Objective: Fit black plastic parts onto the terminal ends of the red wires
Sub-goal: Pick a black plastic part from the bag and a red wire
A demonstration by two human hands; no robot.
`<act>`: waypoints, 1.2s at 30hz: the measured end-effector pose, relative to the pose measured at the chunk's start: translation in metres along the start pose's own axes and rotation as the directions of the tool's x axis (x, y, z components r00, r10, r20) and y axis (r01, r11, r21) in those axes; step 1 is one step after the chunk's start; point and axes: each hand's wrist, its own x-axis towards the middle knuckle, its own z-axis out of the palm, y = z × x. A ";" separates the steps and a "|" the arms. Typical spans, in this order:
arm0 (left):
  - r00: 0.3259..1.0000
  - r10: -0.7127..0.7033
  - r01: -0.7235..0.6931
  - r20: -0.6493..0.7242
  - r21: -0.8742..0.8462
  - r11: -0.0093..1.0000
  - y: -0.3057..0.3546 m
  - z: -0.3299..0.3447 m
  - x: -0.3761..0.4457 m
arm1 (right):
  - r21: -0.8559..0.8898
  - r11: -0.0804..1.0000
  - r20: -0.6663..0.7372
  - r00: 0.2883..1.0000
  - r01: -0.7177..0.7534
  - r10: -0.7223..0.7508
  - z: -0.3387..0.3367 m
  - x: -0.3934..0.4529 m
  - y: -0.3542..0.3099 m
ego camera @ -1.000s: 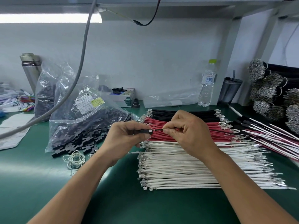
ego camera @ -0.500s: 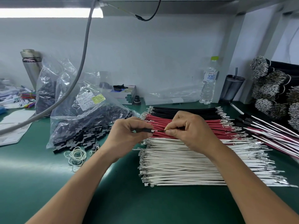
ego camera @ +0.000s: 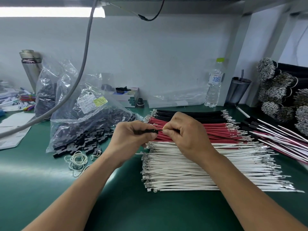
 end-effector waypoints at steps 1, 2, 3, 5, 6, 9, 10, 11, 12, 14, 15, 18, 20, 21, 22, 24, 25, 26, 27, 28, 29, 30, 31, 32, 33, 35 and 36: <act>1.000 0.010 -0.010 0.003 0.018 1.000 0.000 0.000 0.000 | -0.011 1.000 -0.003 1.000 0.026 -0.026 0.002 -0.001 -0.003; 1.000 0.020 -0.020 0.008 0.040 0.999 0.000 -0.001 0.000 | -0.023 0.999 -0.006 0.999 0.043 -0.043 0.003 -0.001 -0.005; 0.999 0.030 -0.031 0.012 0.063 0.998 0.000 0.000 -0.001 | -0.029 0.998 -0.011 0.998 0.054 -0.054 0.005 -0.002 -0.007; 0.999 0.042 -0.042 0.002 0.070 0.997 0.000 0.000 -0.001 | -0.027 0.998 -0.017 0.998 0.057 -0.057 0.005 -0.001 -0.005; 0.999 0.033 -0.033 -0.004 0.053 0.998 -0.001 0.001 -0.001 | -0.028 0.998 -0.017 0.999 0.050 -0.050 0.004 -0.001 -0.003; 0.999 -0.025 0.024 -0.029 -0.007 1.000 -0.002 0.005 0.002 | -0.106 0.994 -0.057 0.998 0.027 -0.033 0.001 0.000 0.002; 0.998 -0.041 0.040 -0.044 -0.033 0.999 -0.002 0.007 0.003 | -0.156 0.987 -0.088 0.995 0.030 -0.044 -0.001 0.000 0.003; 0.997 -0.055 0.051 -0.058 -0.063 0.997 -0.002 0.010 0.005 | -0.212 0.976 -0.129 0.989 0.038 -0.066 -0.002 0.002 0.003; 0.995 -0.066 0.060 -0.068 -0.096 0.994 -0.002 0.012 0.006 | -0.266 0.963 -0.177 0.980 0.046 -0.096 -0.004 0.003 0.003; 0.992 -0.092 0.074 -0.091 -0.184 0.980 -0.002 0.013 0.007 | -0.354 0.932 -0.282 0.940 0.085 -0.192 -0.009 0.005 0.003; 0.988 -0.112 0.084 -0.109 -0.235 0.968 -0.003 0.012 0.007 | -0.385 0.915 -0.324 0.910 0.123 -0.258 -0.010 0.006 0.003; 0.970 -0.169 0.103 -0.177 -0.329 0.939 -0.005 0.005 0.009 | -0.432 0.871 -0.261 0.891 0.236 -0.371 -0.003 0.007 0.001; 0.958 -0.194 0.111 -0.210 -0.350 0.930 -0.005 0.002 0.010 | -0.428 0.893 -0.062 0.981 0.140 -0.184 0.011 0.010 0.002; 0.954 -0.205 0.117 -0.219 -0.358 0.926 -0.006 0.002 0.010 | -0.422 0.905 0.019 0.999 0.048 -0.044 0.018 0.013 0.006; 0.950 -0.216 0.123 -0.225 -0.365 0.923 -0.007 0.000 0.011 | -0.410 0.911 0.071 0.995 -0.031 0.066 0.023 0.017 0.011; 0.944 -0.235 0.134 -0.232 -0.380 0.915 -0.009 -0.003 0.012 | -0.358 0.924 0.133 0.972 -0.133 0.192 0.028 0.026 0.020; 0.942 -0.241 0.138 -0.234 -0.386 0.912 -0.010 -0.004 0.013 | -0.333 0.930 0.141 0.967 -0.156 0.213 0.029 0.029 0.023; 0.940 -0.246 0.140 -0.235 -0.391 0.910 -0.011 -0.005 0.013 | -0.319 0.933 0.147 0.964 -0.168 0.224 0.029 0.032 0.024; 0.940 -0.249 0.143 -0.234 -0.393 0.908 -0.012 -0.006 0.013 | -0.313 0.933 0.153 0.960 -0.176 0.233 0.029 0.034 0.025; 0.940 -0.250 0.145 -0.233 -0.393 0.908 -0.013 -0.007 0.014 | -0.315 0.931 0.161 0.957 -0.183 0.242 0.030 0.035 0.025; 0.940 -0.251 0.146 -0.230 -0.393 0.908 -0.014 -0.007 0.013 | -0.324 0.928 0.167 0.954 -0.186 0.249 0.030 0.035 0.025; 0.940 -0.252 0.146 -0.229 -0.397 0.906 -0.014 -0.007 0.013 | -0.333 0.924 0.169 0.952 -0.189 0.255 0.030 0.036 0.024; 0.940 -0.254 0.145 -0.227 -0.407 0.902 -0.014 -0.007 0.012 | -0.335 0.922 0.166 0.951 -0.193 0.259 0.029 0.035 0.024; 0.940 -0.256 0.142 -0.226 -0.422 0.896 -0.014 -0.008 0.012 | -0.334 0.923 0.161 0.953 -0.193 0.257 0.028 0.035 0.025; 0.940 -0.256 0.137 -0.226 -0.438 0.888 -0.013 -0.008 0.012 | -0.336 0.924 0.149 0.959 -0.182 0.243 0.025 0.034 0.025; 0.942 -0.250 0.119 -0.225 -0.470 0.875 -0.010 -0.009 0.012 | -0.325 0.934 0.119 0.973 -0.151 0.199 0.016 0.033 0.025; 0.944 -0.246 0.112 -0.221 -0.485 0.867 -0.009 -0.010 0.012 | -0.282 0.948 0.116 0.975 -0.150 0.188 0.010 0.032 0.024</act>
